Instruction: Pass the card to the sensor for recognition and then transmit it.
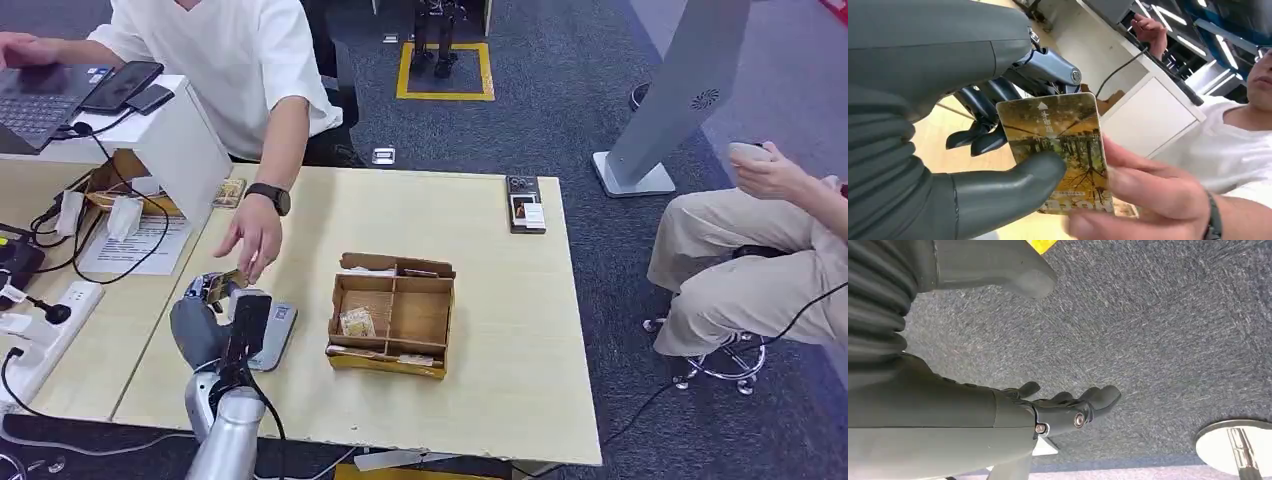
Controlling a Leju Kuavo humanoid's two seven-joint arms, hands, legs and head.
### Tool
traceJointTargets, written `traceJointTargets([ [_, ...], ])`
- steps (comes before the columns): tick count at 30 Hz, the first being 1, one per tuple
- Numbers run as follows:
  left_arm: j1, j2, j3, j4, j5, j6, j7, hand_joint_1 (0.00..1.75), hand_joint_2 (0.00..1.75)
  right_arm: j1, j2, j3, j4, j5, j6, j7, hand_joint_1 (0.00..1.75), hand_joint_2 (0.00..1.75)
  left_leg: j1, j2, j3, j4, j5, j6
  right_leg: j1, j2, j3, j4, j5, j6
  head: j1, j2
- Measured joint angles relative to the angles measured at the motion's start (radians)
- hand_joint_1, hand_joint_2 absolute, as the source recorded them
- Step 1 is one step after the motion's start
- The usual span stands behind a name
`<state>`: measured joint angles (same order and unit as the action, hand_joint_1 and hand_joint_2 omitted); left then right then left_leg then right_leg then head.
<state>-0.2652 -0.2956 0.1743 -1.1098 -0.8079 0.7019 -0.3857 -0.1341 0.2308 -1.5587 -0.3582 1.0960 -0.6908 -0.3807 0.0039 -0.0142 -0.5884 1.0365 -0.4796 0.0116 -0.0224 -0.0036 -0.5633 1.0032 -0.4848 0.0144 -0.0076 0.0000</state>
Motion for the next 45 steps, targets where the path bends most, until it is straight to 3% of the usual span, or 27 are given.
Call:
traceJointTargets([
  [14,-0.088,0.005,0.000,0.061,0.033,0.000,0.015,1.75,1.75,-0.001,0.000,0.000,0.003,0.014,0.000,0.000,0.00,1.75,0.000,0.000,0.000,0.000,0.000,0.000,0.000,0.000,0.000,0.000,0.000,0.000,0.000,0.000],
  [15,-0.090,0.005,0.000,0.065,0.037,0.000,0.013,0.31,1.75,-0.001,0.000,0.000,0.003,0.014,0.000,0.000,0.00,1.75,0.000,0.000,0.000,0.000,0.000,0.000,0.000,0.000,0.000,0.000,0.000,0.000,0.000,0.000],
  [16,-0.092,0.005,0.000,0.067,0.040,0.000,0.011,0.00,1.75,-0.001,0.000,0.000,0.003,0.015,0.000,0.000,0.00,1.75,0.000,0.000,0.000,0.000,0.000,0.000,0.000,0.000,0.000,0.000,0.000,0.000,0.000,0.000],
  [23,-0.108,-0.002,0.000,0.078,0.086,0.000,-0.056,0.00,1.75,-0.002,0.000,0.000,0.003,0.017,0.000,0.000,0.00,1.75,0.000,0.000,0.000,0.000,0.000,0.000,0.000,0.000,0.000,0.000,0.000,0.000,0.000,0.000],
  [37,-0.113,-0.014,0.000,0.079,0.104,0.000,-0.095,0.00,1.75,-0.003,0.000,0.000,0.003,0.002,0.000,0.000,0.00,1.75,0.000,0.000,0.000,0.000,0.000,0.000,0.000,0.000,0.000,0.000,0.000,0.000,0.000,0.000],
  [45,-0.001,-0.017,-0.045,-0.028,0.156,0.000,-0.121,0.00,1.75,-0.002,0.000,0.000,0.003,-0.058,0.000,-0.009,0.00,1.75,0.000,0.000,-0.001,0.000,0.000,0.000,0.000,0.000,0.000,0.000,0.000,0.000,0.000,0.000],
])
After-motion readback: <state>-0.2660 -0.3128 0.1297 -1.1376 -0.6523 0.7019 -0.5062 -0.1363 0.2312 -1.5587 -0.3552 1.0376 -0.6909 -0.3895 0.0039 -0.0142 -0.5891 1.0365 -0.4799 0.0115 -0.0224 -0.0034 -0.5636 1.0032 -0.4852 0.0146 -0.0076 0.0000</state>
